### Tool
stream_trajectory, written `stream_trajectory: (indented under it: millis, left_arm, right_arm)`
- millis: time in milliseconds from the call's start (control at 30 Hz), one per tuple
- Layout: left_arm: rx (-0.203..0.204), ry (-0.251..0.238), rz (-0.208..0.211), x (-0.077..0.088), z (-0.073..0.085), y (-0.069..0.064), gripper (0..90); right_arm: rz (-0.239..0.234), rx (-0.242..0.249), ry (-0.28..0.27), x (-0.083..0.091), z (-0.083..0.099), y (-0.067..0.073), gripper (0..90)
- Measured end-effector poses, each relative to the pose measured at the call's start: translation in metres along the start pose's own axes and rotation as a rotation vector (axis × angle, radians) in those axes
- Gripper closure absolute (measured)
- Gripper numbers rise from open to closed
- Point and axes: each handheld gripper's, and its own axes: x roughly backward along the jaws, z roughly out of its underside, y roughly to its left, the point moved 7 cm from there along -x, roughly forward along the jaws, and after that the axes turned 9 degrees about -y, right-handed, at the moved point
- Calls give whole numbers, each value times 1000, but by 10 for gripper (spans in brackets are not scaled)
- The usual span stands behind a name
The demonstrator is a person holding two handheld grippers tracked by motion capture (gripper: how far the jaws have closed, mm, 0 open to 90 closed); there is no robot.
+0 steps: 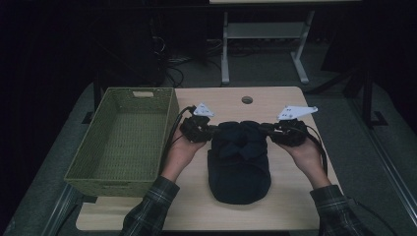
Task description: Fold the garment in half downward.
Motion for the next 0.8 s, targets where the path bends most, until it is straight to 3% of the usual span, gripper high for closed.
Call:
stream_trajectory:
  millis: [300, 633, 800]
  left_arm:
    - [-5, 16, 34, 4, 15, -13, 789]
    - [36, 48, 94, 8, 32, -27, 786]
    - [30, 76, 112, 11, 39, -34, 782]
  right_arm:
    - [-49, -9, 21, 9, 12, 14, 744]
    - [-111, -23, 45, 18, 29, 31, 719]
    - [-145, -25, 79, 21, 37, 39, 700]
